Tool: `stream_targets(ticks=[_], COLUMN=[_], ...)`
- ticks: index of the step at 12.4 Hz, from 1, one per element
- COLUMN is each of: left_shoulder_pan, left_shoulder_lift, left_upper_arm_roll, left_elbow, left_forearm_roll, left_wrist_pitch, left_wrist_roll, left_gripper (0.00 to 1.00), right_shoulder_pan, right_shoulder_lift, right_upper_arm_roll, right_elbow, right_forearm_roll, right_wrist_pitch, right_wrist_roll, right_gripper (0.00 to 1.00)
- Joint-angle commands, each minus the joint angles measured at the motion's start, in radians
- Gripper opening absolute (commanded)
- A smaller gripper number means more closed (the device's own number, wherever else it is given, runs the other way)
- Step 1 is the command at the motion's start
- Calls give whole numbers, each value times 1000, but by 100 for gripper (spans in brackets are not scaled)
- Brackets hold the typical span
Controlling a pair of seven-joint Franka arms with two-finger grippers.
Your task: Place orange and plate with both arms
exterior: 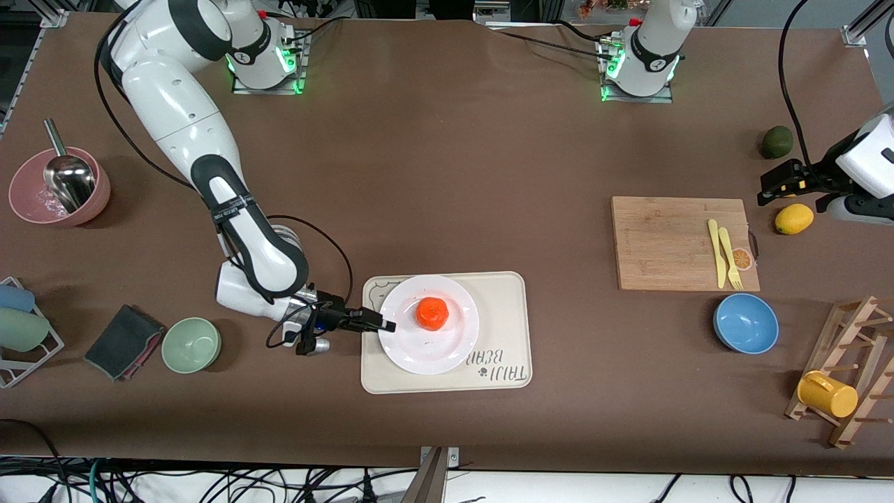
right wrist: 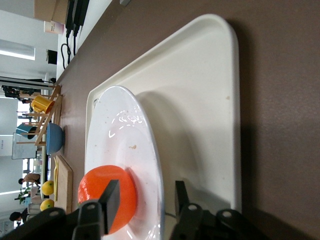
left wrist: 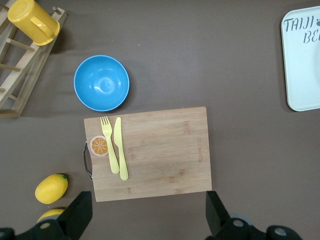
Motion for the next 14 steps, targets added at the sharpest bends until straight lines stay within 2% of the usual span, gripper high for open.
stream_targets(ticks=[1, 3, 6, 7, 9, 11, 13, 14], left_shoulder_pan=[-5, -5, -5, -5, -5, -5, -5, -5], left_shoulder_lift=[2, 2, 2, 2, 2, 2, 2, 2], left_upper_arm_roll=[-1, -1, -1, -1, -1, -1, -1, -1], left_elbow=[12, 12, 12, 12, 12, 12, 12, 12], left_forearm_roll=[30, 30, 30, 30, 30, 30, 30, 30], left_wrist_pitch=[-14, -14, -14, -14, -14, -14, -14, -14], left_wrist_roll=[9, 9, 9, 9, 9, 9, 9, 7], left_gripper=[100, 100, 100, 100, 100, 100, 100, 100], right_shoulder_pan=[-4, -6, -6, -6, -6, -6, -6, -6], right_shoulder_lift=[-61, -169, -339, -397, -570, -725, -802, -841], right_upper_arm_roll=[-38, -90, -202, -222, -274, -364, -441, -454], right_elbow=[-42, -122, -222, -257, -410, -549, -550, -547], right_forearm_roll=[-73, -99, -167, -200, -292, -334, -497, -580], right_wrist_pitch=[-19, -107, -329, -368, -373, -411, -579, -615], right_wrist_roll=[-1, 0, 2, -1, -3, -4, 9, 20], right_gripper=[100, 100, 100, 100, 100, 100, 100, 100])
